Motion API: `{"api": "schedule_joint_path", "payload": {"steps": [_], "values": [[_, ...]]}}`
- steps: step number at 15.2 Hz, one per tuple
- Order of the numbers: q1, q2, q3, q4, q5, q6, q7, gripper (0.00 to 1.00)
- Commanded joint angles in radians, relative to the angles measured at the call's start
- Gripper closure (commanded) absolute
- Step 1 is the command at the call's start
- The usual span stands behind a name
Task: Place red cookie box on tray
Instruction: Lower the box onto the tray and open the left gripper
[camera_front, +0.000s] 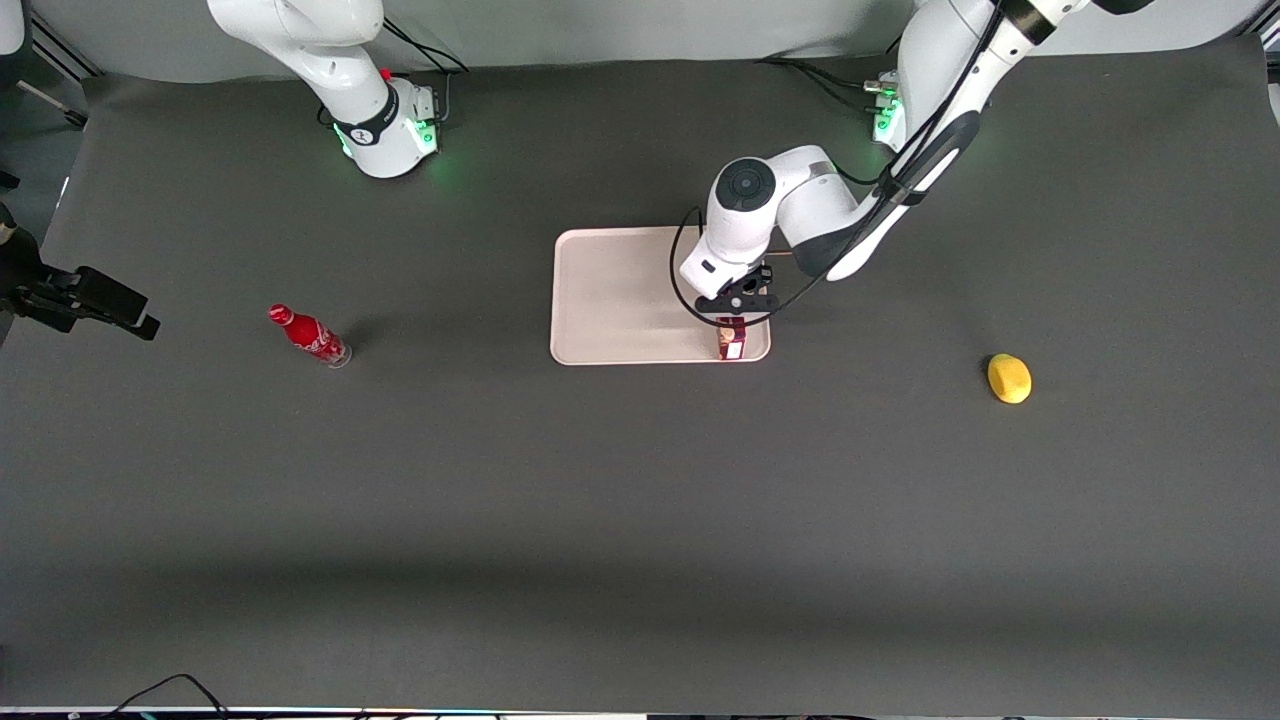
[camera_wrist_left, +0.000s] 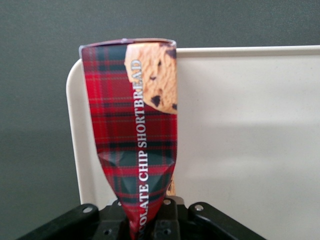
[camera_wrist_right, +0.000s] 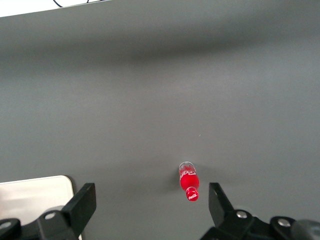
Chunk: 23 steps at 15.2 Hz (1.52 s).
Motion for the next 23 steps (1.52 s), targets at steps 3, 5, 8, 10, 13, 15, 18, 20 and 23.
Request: {"api": "schedule_joint_path", "payload": {"steps": [3, 5, 8, 10, 13, 15, 18, 20, 23], "values": [[-0.015, 0.043, 0.014, 0.040, 0.023, -0.016, -0.025, 0.00], [-0.015, 0.040, 0.014, 0.040, 0.023, -0.017, -0.024, 0.00], [-0.013, 0.037, 0.014, 0.041, 0.023, -0.019, -0.025, 0.00], [-0.012, 0.025, 0.012, 0.041, 0.023, -0.025, -0.024, 0.00], [-0.006, -0.021, 0.003, 0.101, 0.022, -0.146, -0.016, 0.00], [-0.001, -0.069, -0.015, 0.156, 0.022, -0.258, -0.005, 0.00], [0.008, -0.148, -0.023, 0.198, -0.010, -0.344, 0.105, 0.00], [0.043, -0.220, -0.020, 0.213, -0.116, -0.401, 0.236, 0.00], [0.077, -0.378, 0.053, 0.248, -0.297, -0.523, 0.517, 0.00]]}}
